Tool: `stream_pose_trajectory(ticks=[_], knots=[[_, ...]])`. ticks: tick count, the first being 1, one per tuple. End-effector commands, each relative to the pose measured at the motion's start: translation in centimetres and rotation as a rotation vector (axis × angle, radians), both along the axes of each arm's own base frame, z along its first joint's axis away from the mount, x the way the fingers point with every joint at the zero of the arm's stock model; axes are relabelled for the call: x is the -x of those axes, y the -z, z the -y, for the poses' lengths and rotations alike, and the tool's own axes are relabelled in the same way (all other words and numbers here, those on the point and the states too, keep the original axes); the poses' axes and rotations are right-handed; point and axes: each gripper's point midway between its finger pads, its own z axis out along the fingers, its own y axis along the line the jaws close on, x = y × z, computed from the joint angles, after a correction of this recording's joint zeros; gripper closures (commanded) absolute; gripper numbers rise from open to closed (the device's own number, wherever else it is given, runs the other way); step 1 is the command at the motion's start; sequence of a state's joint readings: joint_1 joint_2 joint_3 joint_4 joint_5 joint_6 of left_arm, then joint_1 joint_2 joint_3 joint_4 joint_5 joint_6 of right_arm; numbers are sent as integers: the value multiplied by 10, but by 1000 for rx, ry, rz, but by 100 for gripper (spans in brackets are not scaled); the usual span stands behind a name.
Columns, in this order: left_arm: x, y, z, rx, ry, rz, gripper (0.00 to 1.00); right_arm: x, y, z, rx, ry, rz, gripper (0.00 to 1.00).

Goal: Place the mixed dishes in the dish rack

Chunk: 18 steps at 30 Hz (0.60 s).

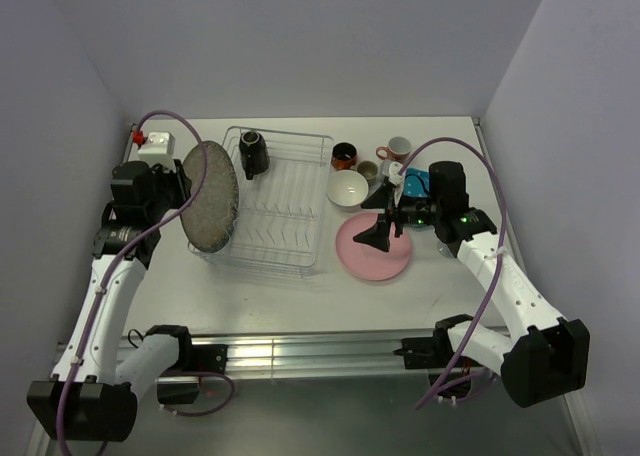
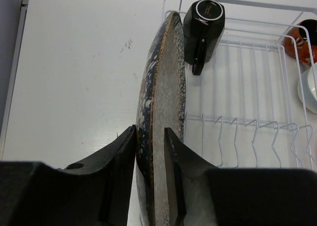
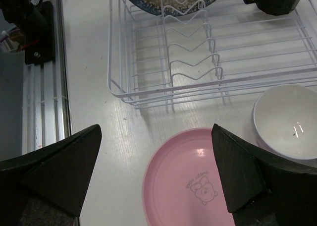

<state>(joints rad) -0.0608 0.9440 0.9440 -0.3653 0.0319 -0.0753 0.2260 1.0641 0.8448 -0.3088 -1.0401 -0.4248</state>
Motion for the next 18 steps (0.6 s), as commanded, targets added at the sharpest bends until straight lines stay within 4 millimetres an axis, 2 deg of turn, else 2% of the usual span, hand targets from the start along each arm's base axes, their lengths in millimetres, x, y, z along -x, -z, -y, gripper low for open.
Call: stream_pose_trajectory(ticks=[1, 14, 18], knots=[[-5, -35, 11, 42, 37, 121, 65, -3, -6, 1, -5, -3, 25, 0], [1, -44, 5, 24, 9, 132, 49, -4, -4, 1, 1, 1, 22, 0], [4, -52, 0, 20, -17, 146, 36, -4, -4, 1, 2, 0, 23, 0]])
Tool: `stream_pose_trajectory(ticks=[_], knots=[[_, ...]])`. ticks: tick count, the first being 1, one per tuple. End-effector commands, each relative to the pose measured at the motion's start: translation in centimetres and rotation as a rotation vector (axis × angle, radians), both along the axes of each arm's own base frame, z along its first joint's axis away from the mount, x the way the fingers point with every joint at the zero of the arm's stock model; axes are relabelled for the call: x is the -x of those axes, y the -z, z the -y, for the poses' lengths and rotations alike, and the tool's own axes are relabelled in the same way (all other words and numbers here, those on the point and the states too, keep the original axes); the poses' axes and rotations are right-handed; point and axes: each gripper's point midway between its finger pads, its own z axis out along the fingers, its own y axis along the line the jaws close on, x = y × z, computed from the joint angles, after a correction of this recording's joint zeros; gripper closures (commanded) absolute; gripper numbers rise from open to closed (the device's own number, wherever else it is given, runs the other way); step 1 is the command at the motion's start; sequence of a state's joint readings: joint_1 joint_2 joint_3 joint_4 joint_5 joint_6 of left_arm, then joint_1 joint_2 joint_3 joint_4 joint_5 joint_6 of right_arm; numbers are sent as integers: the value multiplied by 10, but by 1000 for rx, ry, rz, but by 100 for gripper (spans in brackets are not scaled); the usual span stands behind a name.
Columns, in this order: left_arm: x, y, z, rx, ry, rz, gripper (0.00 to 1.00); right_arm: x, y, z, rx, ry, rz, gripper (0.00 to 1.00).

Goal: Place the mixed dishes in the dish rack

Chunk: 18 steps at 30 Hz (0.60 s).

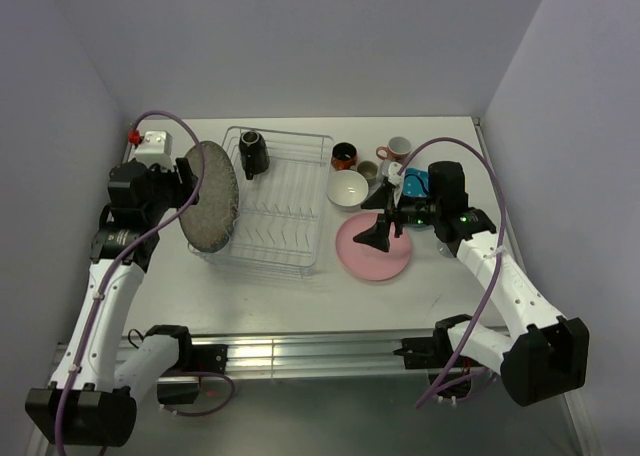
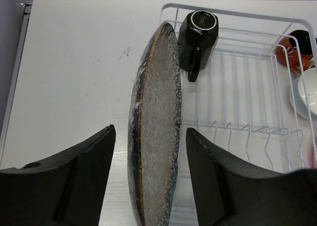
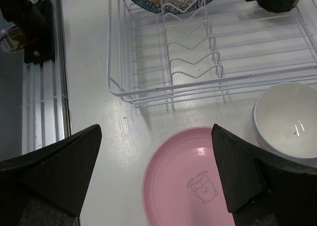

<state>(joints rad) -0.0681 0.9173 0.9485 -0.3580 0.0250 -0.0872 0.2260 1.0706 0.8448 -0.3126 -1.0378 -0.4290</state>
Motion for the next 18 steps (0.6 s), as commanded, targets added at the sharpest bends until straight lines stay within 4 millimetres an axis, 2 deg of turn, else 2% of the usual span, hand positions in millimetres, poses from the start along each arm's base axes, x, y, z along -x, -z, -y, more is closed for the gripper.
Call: stream_pose_trajectory(ticks=[1, 7, 13, 14, 18], knots=[[1, -42, -2, 9, -16, 113, 34, -4, -5, 1, -1, -1, 29, 0], [9, -57, -15, -3, -88, 157, 26, -5, -5, 1, 2, 1, 29, 0], [26, -85, -37, 3, -214, 226, 20, -10, -2, 6, 25, 23, 35, 0], [33, -94, -36, 12, -210, 255, 19, -12, -1, 8, 30, 32, 36, 0], [59, -104, -19, 51, -104, 329, 9, -24, -2, 20, 27, 105, 22, 0]])
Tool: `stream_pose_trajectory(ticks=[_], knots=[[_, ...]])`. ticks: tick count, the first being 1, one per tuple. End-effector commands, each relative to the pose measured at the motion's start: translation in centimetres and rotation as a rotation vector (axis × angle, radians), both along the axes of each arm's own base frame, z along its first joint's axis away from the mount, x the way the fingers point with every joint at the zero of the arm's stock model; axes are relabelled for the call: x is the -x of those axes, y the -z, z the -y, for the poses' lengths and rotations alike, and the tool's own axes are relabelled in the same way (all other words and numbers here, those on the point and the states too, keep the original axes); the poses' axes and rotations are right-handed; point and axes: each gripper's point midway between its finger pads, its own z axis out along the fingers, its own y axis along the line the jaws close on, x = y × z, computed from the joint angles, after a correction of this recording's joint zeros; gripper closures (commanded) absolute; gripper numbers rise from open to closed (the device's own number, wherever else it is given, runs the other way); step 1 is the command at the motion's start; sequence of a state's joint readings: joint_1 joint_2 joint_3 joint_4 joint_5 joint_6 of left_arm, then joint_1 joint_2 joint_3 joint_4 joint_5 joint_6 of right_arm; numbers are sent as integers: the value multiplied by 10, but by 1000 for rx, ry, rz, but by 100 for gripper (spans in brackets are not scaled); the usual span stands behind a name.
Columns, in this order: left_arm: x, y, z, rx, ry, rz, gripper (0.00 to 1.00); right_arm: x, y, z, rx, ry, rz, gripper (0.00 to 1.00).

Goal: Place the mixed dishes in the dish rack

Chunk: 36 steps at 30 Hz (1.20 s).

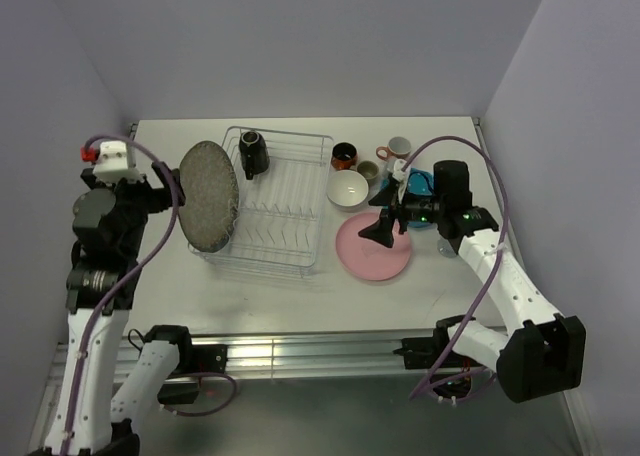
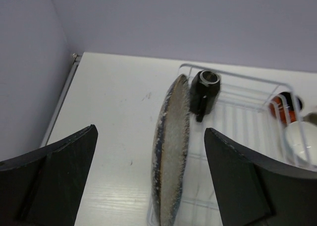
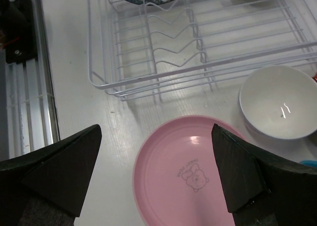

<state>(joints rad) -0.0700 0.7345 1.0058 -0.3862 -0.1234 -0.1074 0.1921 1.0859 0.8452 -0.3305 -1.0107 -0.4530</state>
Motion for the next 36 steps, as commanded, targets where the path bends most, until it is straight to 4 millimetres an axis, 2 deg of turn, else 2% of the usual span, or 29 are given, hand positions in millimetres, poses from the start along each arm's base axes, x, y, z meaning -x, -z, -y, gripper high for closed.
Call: stream_pose_trajectory(ticks=[1, 4, 6, 10, 12, 14, 16, 17, 22, 26, 31, 36], knots=[[28, -31, 17, 47, 100, 137, 2, -19, -10, 16, 2, 87, 29, 0], [55, -26, 32, 87, 187, 232, 1, -35, -9, 35, -1, 184, 17, 0], [66, -23, 38, 93, 226, 270, 1, -42, -7, 46, -7, 231, 2, 0], [92, -22, 37, 134, 232, 396, 1, -70, -8, 80, -29, 430, -13, 0], [95, -17, 39, 166, 235, 416, 1, -79, -8, 97, -42, 523, -31, 0], [96, -3, 38, 184, 229, 428, 1, -84, -9, 113, -47, 575, -25, 0], [96, 5, 37, 203, 221, 446, 1, -81, -7, 118, -46, 564, -29, 0], [98, 4, 38, 199, 232, 448, 1, -81, -6, 128, -37, 577, -14, 0], [98, 6, 47, 201, 276, 438, 1, -70, -11, 145, -66, 559, 23, 0], [98, 8, 50, 196, 297, 432, 1, -63, -16, 148, -98, 541, 43, 0], [93, 13, 52, 193, 299, 404, 1, -65, -14, 145, -121, 531, 9, 0], [87, 18, 56, 187, 321, 376, 1, -72, -8, 151, -115, 572, -45, 0]])
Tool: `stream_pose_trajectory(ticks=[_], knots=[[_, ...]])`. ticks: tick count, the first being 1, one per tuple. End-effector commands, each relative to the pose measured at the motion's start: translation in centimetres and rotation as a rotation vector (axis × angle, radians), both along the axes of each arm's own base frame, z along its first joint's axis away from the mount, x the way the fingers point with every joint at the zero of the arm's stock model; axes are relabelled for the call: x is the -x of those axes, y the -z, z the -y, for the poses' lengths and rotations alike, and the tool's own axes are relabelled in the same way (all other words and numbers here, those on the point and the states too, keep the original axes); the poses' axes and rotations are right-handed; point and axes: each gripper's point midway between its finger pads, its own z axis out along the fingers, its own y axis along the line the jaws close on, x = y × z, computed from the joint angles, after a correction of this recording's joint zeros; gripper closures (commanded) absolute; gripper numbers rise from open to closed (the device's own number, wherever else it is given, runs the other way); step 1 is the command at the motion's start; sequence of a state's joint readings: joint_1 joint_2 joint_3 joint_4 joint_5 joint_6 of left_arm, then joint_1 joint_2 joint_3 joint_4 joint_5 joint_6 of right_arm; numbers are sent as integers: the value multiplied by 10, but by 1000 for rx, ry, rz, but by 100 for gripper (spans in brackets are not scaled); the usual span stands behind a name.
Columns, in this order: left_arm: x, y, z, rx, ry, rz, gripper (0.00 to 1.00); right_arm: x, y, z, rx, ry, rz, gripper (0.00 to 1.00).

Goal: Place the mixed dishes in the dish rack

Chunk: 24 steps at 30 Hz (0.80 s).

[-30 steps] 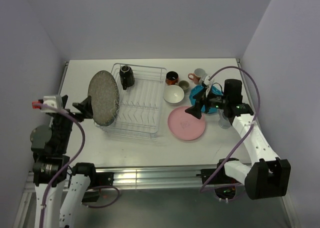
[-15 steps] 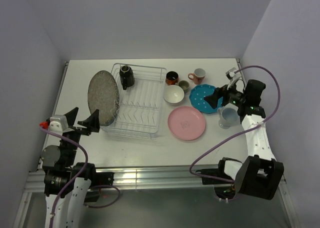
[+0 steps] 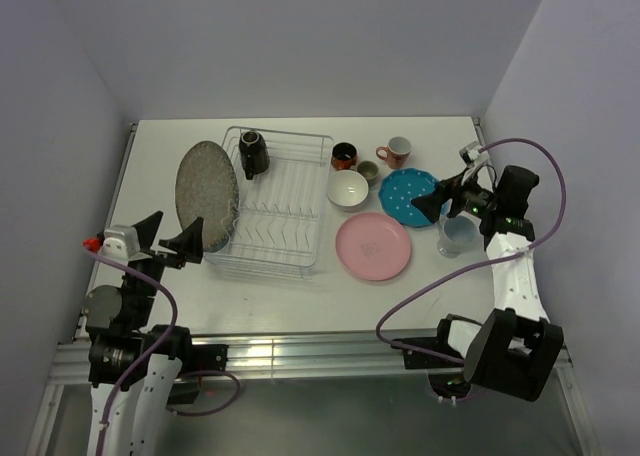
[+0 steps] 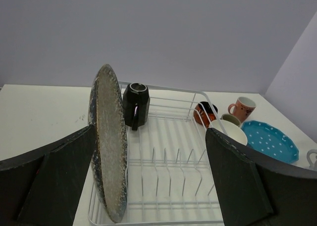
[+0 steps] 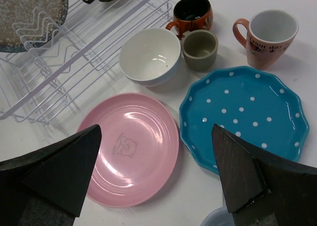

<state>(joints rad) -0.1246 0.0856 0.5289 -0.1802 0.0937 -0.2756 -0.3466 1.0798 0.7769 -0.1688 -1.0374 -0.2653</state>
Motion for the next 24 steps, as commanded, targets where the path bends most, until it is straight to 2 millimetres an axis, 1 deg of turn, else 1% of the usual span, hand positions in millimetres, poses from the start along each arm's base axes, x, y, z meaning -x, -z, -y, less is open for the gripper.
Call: stream_pose_trajectory(ticks=[1, 2, 4, 6, 7, 9, 12, 13, 14, 15, 16, 17, 18, 19, 20, 21, 22, 23, 24], knots=[[-3, -4, 7, -7, 35, 13, 1, -9, -4, 5, -9, 23, -18, 0], [-4, -4, 7, -7, 35, 11, 1, -12, -5, 7, -20, 40, -36, 0], [-5, -2, 7, -8, 35, 2, 1, -19, 3, 15, -27, 95, -91, 0], [-6, 0, 7, -8, 34, -4, 1, -24, 4, 21, -31, 137, -117, 0], [-6, -1, 7, -7, 34, -5, 1, -28, 6, 27, -20, 179, -120, 0], [-6, -1, 8, -6, 39, -2, 1, -31, 8, 32, -25, 218, -130, 0], [-3, -3, 10, -6, 50, 7, 1, -38, 6, 42, -47, 311, -139, 0], [-3, -3, 10, -4, 53, 9, 1, -43, -2, 44, -94, 356, -142, 0], [-1, -4, 11, -4, 58, 13, 1, -50, -5, 53, -90, 433, -138, 0], [0, -4, 12, -2, 61, 19, 1, -56, -11, 49, -96, 460, -127, 0], [1, -5, 11, -2, 61, 20, 1, -63, -22, 50, -128, 510, -122, 0], [0, -4, 12, -2, 63, 19, 1, -72, -23, 62, -119, 614, -117, 0], [-1, -3, 12, -2, 61, 14, 1, -80, -28, 64, -132, 664, -101, 0], [-1, -3, 13, -4, 70, 14, 1, -90, -44, 56, -163, 690, -86, 0], [0, -3, 15, -5, 76, 15, 1, -102, -37, 58, -158, 728, -115, 0], [0, -3, 15, -5, 76, 13, 1, -112, -38, 63, -154, 781, -124, 0], [-1, -3, 15, -4, 76, 12, 1, -123, -57, 56, -180, 783, -118, 0], [0, -3, 15, -4, 76, 13, 1, -138, -39, 57, -174, 799, -175, 0], [-1, -3, 14, -4, 75, 12, 1, -145, -34, 58, -185, 823, -213, 0]])
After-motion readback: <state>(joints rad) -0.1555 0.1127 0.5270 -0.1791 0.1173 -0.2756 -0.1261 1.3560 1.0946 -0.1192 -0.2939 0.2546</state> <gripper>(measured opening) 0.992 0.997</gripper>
